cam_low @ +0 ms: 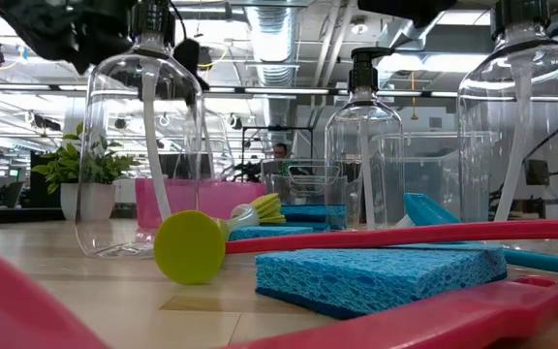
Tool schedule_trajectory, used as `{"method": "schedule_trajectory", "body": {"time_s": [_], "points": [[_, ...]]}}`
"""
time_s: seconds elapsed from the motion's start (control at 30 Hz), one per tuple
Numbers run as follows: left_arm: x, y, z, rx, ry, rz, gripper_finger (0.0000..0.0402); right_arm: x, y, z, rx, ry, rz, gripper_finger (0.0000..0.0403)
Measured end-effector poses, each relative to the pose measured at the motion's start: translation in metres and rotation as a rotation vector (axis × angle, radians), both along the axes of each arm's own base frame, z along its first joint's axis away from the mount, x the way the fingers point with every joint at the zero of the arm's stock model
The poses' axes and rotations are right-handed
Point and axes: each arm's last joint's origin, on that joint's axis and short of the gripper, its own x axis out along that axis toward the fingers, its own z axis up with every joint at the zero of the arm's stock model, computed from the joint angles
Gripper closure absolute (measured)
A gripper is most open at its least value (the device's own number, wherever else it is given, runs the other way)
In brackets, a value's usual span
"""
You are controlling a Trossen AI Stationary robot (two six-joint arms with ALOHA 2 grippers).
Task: Pick & Place Kitchen Sink Supplies
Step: Put the transparent soap dispenser into the red bin
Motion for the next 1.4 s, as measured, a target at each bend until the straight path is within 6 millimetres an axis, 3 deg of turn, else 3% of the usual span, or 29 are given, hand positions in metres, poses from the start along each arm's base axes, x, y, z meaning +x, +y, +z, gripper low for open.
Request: {"method": "schedule_trajectory", "body": {"time_s": [0.4,0.67,1.4], "points": [[0.009,0.032,-0.029,-0.051,0.050,0.033,0.0310,0.001,-0.002,0.000,-0.001,0.000,-0.010,0.0221],[0.014,0.035,-0.039,-0.073,0.067,0.032,0.0310,0.001,-0.002,0.001,-0.022,-0.001,-0.009,0.0221],[0.015,0.034,-0.039,-0.081,0.059,-0.001,0.0309,0.002,-0.008,0.000,-0.024,0.002,-0.035,0.0221]]}}
